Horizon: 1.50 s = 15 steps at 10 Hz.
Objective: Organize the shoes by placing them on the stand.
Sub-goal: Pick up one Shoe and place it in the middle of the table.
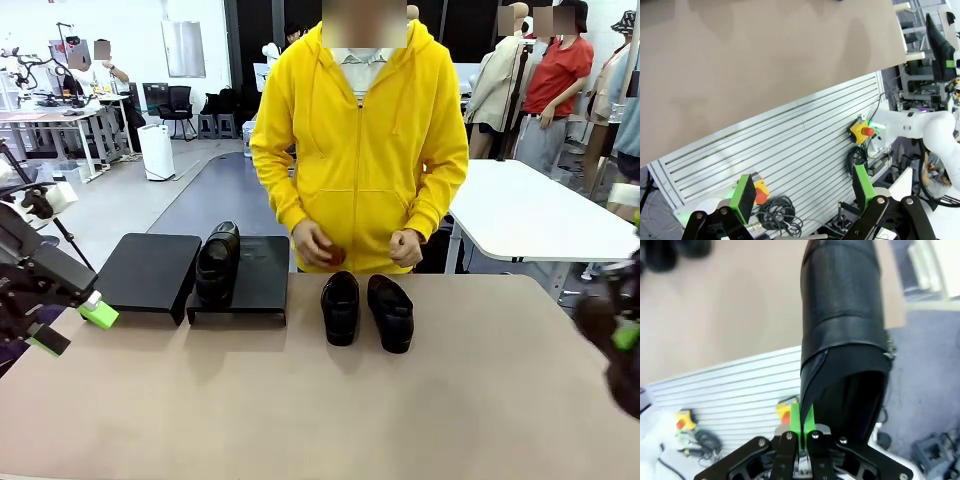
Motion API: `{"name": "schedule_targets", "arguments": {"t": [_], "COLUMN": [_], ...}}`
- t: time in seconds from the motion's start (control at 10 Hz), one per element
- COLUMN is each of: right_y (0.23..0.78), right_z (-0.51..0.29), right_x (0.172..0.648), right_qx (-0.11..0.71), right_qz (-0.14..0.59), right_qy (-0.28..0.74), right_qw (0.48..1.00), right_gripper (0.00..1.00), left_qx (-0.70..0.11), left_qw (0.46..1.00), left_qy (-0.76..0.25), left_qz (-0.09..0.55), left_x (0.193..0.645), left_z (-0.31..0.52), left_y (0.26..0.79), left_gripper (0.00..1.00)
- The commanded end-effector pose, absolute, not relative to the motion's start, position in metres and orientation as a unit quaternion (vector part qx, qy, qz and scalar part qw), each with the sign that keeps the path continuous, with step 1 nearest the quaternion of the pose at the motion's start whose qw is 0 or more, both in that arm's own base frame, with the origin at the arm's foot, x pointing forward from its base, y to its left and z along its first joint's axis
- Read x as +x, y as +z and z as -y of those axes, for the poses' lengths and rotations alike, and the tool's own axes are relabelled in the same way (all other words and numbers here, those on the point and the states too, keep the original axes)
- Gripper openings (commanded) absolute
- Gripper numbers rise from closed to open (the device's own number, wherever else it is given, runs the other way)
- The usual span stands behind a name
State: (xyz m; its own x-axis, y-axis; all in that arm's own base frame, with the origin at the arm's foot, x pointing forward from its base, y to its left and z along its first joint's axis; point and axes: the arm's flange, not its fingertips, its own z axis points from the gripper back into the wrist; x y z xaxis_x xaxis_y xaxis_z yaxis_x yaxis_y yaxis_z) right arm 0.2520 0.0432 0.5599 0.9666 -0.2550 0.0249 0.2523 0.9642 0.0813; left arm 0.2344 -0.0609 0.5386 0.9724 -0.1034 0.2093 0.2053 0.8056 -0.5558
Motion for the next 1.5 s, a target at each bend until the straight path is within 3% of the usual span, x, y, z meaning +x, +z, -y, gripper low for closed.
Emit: {"name": "schedule_targets", "arguments": {"t": [0.0, 0.7, 0.8, 1.1, 1.2, 1.4], "right_y": [0.566, 0.522, 0.523, 0.523, 0.514, 0.491], "right_z": [-0.124, -0.343, -0.305, -0.305, -0.315, -0.347], "right_x": [0.241, 0.284, 0.258, 0.258, 0.268, 0.294], "right_qx": [0.04, 0.066, 0.047, 0.047, 0.056, -0.004], "right_qz": [0.04, 0.018, 0.018, 0.018, 0.006, 0.016], "right_qy": [-0.158, 0.01, -0.026, -0.026, -0.005, 0.067], "right_qw": [0.986, 0.998, 0.998, 0.998, 0.998, 0.998], "right_gripper": [0.0, 0.0, 0.0, 0.0, 0.0, 0.0], "left_qx": [-0.307, -0.307, -0.307, -0.307, -0.307, -0.307], "left_qw": [0.943, 0.943, 0.943, 0.943, 0.943, 0.943], "left_qy": [-0.091, -0.091, -0.091, -0.091, -0.091, -0.091], "left_qz": [0.085, 0.085, 0.085, 0.085, 0.085, 0.085], "left_x": [0.235, 0.235, 0.235, 0.235, 0.235, 0.235], "left_z": [0.059, 0.059, 0.059, 0.059, 0.059, 0.059], "left_y": [0.539, 0.539, 0.539, 0.539, 0.539, 0.539], "left_gripper": [1.0, 1.0, 1.0, 1.0, 1.0, 1.0]}}
